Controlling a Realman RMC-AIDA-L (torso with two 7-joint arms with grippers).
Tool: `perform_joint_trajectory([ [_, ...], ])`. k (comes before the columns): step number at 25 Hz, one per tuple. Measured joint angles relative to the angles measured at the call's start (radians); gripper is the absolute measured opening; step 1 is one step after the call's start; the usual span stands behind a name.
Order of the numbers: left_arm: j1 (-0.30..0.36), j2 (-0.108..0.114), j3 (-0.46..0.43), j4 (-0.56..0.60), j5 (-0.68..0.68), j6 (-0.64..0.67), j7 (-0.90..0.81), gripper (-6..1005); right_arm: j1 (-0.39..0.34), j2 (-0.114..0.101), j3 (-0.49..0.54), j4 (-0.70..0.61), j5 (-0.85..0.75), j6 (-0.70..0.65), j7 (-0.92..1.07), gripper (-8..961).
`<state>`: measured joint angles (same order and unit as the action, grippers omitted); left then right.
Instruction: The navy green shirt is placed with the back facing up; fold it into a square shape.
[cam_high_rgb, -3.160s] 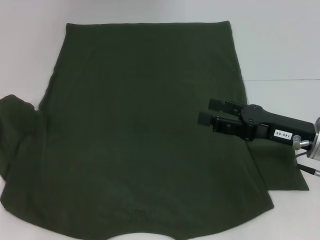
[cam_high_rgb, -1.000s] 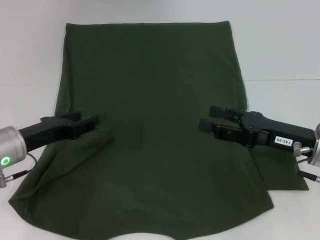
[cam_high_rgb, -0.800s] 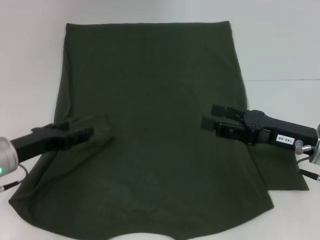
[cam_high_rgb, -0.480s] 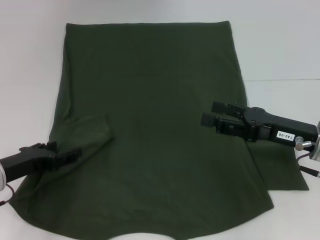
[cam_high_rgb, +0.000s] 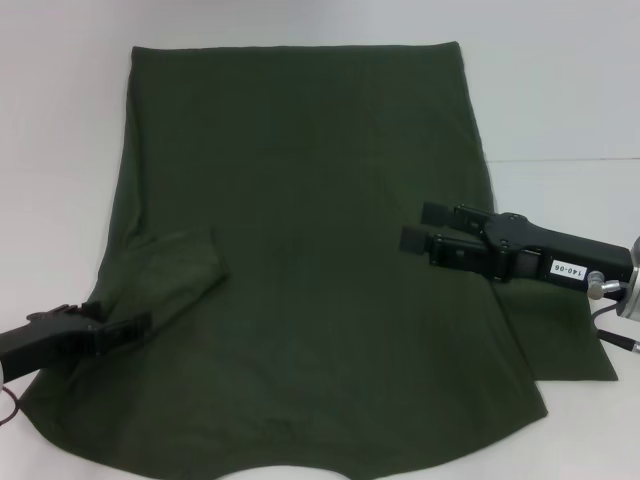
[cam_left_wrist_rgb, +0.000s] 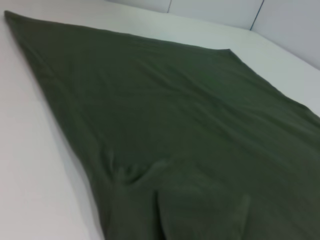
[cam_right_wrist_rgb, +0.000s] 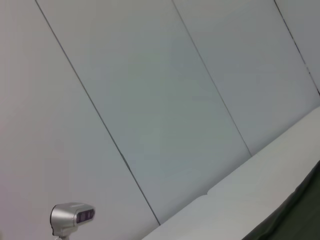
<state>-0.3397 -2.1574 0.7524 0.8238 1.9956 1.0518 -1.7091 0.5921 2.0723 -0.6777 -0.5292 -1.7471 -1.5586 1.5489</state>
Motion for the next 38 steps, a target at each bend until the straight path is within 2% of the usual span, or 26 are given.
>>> perform_joint_trajectory([
  [7,0.008,0.002,0.007,0.008,0.020,0.037,-0.005,875,0.000,0.000,0.000,0.000,-0.003,0.001,0.000,913],
  [18,-0.025,-0.001,0.016,0.047,0.098,0.268,0.010,875,0.000,0.000,0.000,0.000,-0.003,0.002,0.000,913],
  [22,-0.032,-0.002,0.026,0.074,0.099,0.360,0.013,875,-0.001,0.000,0.000,0.000,-0.003,0.002,-0.001,913],
  [29,-0.041,0.002,0.013,0.082,0.040,0.423,0.046,877,-0.010,-0.001,0.014,0.000,0.001,0.011,0.019,913],
  [38,-0.085,-0.005,0.020,0.069,-0.013,0.493,0.142,881,-0.032,-0.036,0.019,-0.040,-0.055,0.115,0.315,913],
])
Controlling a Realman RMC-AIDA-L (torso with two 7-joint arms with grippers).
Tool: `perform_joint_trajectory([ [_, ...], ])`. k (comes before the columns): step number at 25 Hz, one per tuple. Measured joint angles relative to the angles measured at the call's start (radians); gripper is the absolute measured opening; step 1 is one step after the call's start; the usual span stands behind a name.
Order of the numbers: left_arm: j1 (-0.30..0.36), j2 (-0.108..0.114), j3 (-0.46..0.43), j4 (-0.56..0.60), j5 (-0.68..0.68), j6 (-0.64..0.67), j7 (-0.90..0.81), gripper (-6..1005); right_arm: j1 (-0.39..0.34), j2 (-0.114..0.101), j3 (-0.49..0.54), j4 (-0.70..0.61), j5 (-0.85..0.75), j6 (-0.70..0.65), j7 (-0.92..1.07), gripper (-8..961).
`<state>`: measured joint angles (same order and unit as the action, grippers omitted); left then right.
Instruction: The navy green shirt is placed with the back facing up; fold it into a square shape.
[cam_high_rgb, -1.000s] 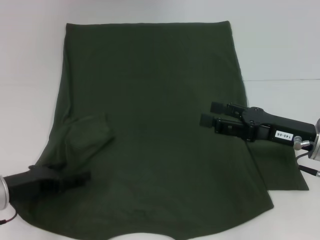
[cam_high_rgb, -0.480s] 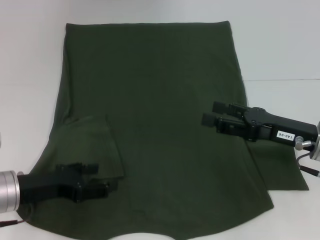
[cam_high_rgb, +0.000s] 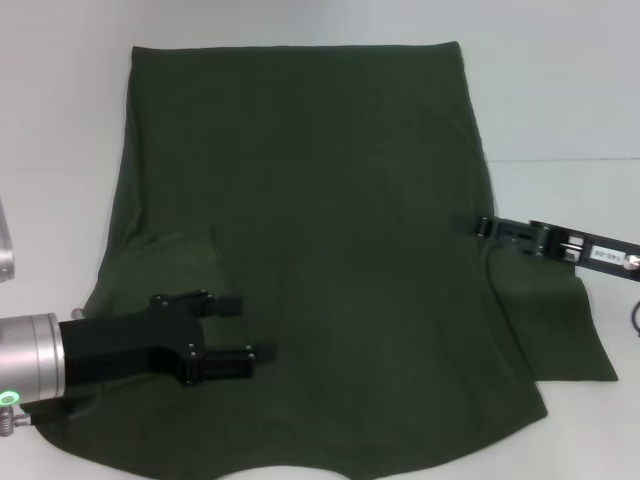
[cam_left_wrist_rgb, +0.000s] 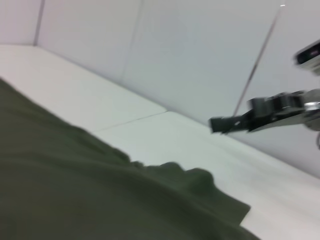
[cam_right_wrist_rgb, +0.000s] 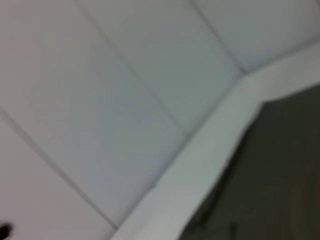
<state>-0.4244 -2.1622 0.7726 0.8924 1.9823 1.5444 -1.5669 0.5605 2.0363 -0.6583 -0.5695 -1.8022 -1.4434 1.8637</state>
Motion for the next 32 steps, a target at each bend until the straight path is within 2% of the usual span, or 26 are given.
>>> perform_joint_trajectory([
  [4,-0.008,0.000,0.003,-0.015,-0.032,0.027,0.034,883,-0.025,-0.008,0.004,-0.068,-0.068,0.049,0.146,913],
  [10,-0.021,0.000,0.004,-0.050,-0.040,0.057,0.096,884,-0.044,-0.039,0.007,-0.131,-0.195,0.095,0.339,913],
  [18,-0.022,0.000,0.004,-0.089,-0.028,0.065,0.154,883,-0.055,-0.065,0.011,-0.156,-0.326,0.155,0.483,912],
  [24,-0.016,0.000,0.004,-0.105,-0.026,0.061,0.191,882,-0.067,-0.069,0.014,-0.151,-0.351,0.206,0.499,912],
  [32,-0.027,0.001,0.004,-0.119,-0.018,0.045,0.194,881,-0.076,-0.040,0.010,-0.125,-0.355,0.294,0.486,912],
])
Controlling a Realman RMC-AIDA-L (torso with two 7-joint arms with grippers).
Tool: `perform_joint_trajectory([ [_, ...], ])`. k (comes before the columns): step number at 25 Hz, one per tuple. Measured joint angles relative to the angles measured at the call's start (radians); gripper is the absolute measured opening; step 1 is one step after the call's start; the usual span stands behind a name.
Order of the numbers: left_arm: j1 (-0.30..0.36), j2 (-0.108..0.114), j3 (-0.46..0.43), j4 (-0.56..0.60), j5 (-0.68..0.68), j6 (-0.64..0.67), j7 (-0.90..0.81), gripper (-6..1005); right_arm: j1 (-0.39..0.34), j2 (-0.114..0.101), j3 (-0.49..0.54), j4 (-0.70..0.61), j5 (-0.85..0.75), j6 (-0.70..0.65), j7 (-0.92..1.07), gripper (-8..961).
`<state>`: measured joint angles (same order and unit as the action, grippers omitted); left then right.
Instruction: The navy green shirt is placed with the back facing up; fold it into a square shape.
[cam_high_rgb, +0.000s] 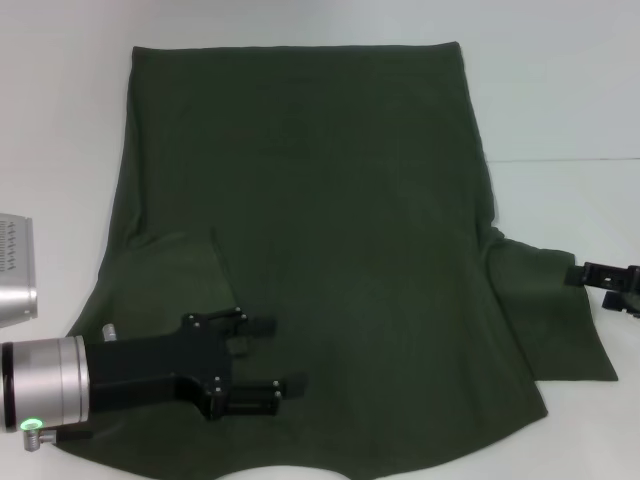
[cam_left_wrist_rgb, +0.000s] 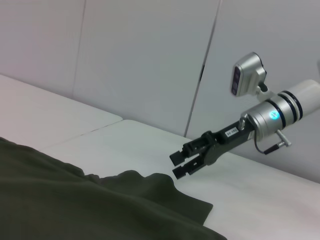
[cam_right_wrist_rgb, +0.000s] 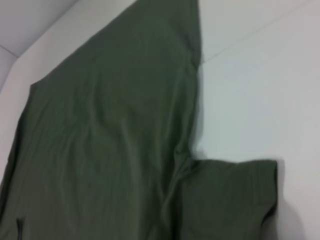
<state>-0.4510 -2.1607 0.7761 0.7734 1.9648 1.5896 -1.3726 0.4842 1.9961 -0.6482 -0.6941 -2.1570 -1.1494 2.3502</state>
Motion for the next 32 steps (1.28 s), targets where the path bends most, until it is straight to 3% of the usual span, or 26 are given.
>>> perform_joint_trajectory([
  [17,-0.013,0.008,0.000,0.000,0.003,-0.028,0.003,877,0.028,0.030,0.013,0.070,0.011,0.077,-0.041,912],
  [22,-0.014,0.009,0.000,0.000,0.003,-0.029,0.003,875,0.031,0.032,0.015,0.070,0.012,0.077,-0.041,794],
  [27,-0.014,0.009,0.000,0.000,0.003,-0.029,0.003,875,0.035,0.034,0.017,0.070,0.013,0.078,-0.041,788],
  [32,-0.012,0.010,-0.001,0.000,0.003,-0.029,0.003,876,0.033,0.044,0.044,0.074,0.040,0.085,-0.047,701],
])
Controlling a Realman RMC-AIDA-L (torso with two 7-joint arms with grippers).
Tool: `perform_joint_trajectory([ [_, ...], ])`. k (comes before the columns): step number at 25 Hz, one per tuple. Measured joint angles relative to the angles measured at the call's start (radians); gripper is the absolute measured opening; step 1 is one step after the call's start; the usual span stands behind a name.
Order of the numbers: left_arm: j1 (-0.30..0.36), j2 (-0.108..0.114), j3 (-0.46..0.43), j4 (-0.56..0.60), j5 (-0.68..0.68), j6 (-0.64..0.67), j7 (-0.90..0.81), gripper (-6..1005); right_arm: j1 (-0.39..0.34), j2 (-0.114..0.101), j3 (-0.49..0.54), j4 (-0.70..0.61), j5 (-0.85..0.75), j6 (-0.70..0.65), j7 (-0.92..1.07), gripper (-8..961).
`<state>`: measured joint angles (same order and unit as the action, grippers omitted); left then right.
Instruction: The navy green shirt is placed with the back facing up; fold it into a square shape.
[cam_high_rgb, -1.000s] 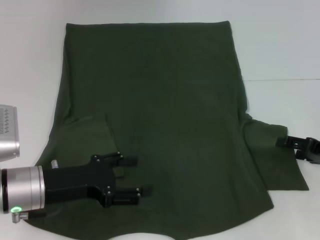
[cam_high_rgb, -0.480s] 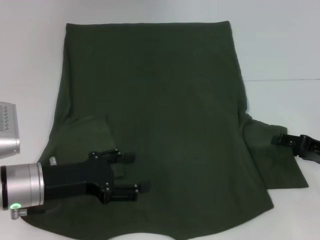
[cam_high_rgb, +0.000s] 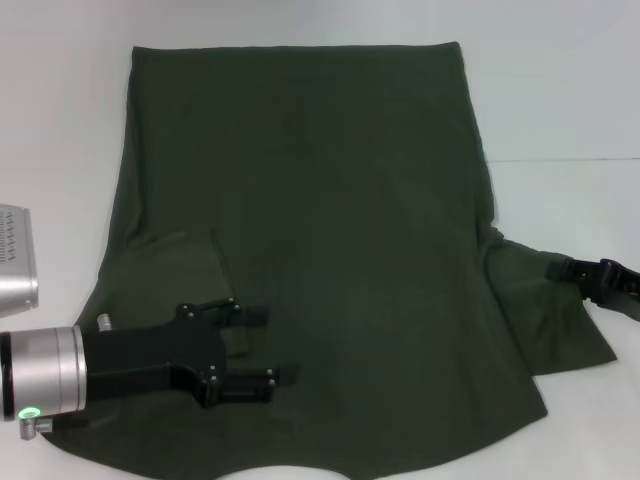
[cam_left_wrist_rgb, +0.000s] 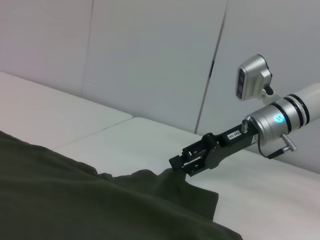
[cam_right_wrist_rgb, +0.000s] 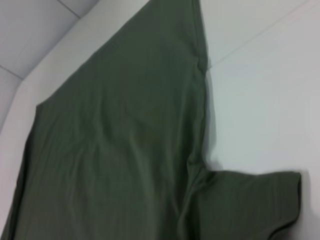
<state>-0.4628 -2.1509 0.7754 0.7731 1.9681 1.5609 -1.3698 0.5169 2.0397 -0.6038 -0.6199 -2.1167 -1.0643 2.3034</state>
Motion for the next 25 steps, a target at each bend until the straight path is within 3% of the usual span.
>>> perform_joint_trajectory([
  [12,0.005,0.000,-0.004,0.000,0.000,0.001,0.000,876,-0.001,0.003,0.011,0.039,0.053,0.009,-0.041,440],
  [14,0.006,0.000,-0.004,0.000,0.000,0.001,0.000,876,-0.002,0.005,0.018,0.039,0.064,0.009,-0.055,203],
  [20,0.006,0.002,0.001,0.000,0.000,0.001,-0.003,876,-0.009,0.004,0.051,0.090,0.158,0.017,-0.166,19],
  [25,0.007,0.002,0.001,-0.001,0.000,0.001,-0.003,875,-0.005,0.003,0.069,0.119,0.208,0.056,-0.240,19],
])
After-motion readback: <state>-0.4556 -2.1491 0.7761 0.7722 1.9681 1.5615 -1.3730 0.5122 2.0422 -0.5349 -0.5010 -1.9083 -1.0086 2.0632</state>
